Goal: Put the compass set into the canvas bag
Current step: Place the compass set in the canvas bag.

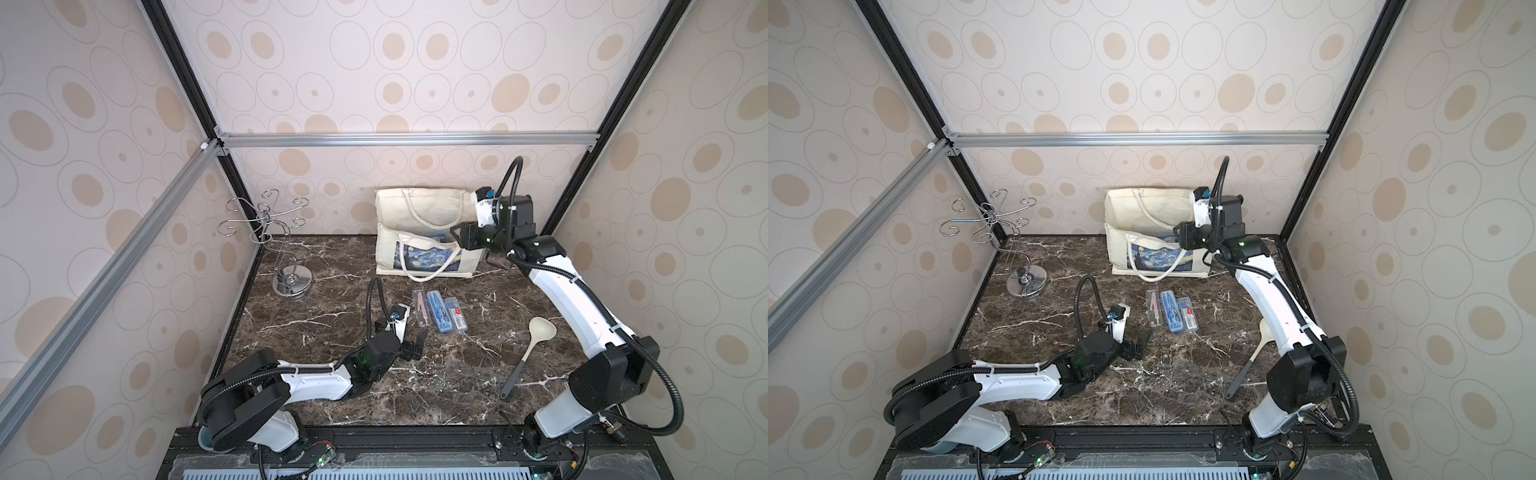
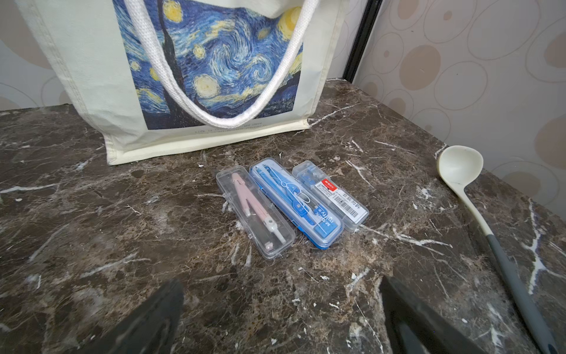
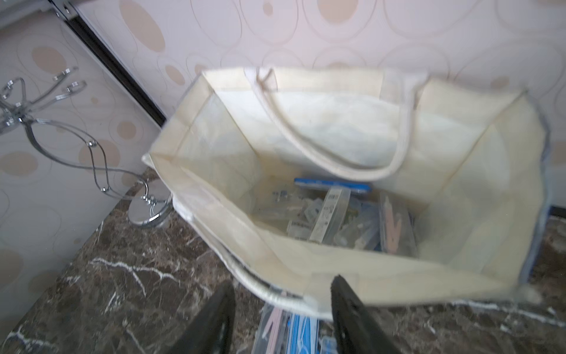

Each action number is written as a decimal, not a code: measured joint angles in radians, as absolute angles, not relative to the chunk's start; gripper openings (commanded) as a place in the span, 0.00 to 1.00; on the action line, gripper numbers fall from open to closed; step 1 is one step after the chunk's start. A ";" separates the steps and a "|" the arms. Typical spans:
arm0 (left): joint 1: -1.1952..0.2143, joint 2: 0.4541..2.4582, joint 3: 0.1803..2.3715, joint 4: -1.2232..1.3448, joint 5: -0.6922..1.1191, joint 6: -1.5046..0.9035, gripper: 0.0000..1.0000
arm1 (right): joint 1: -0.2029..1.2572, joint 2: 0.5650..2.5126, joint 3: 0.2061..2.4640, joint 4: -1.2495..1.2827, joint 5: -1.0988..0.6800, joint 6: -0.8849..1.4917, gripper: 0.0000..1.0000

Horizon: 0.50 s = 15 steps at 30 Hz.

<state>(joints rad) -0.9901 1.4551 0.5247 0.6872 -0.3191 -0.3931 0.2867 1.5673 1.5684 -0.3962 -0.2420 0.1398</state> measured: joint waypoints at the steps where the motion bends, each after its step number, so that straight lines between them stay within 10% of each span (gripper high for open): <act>1: -0.987 1.458 0.529 0.687 -0.318 -0.395 1.00 | 0.287 1.533 1.497 -0.372 -0.248 0.143 0.53; 15: -0.947 1.554 0.571 0.703 -0.260 -0.427 1.00 | 0.290 1.180 1.019 -0.208 -0.264 0.110 0.54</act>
<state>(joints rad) -0.9466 1.5543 0.5713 0.7033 -0.2600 -0.4271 0.2905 1.1797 1.0195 -0.2085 -0.2642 0.1104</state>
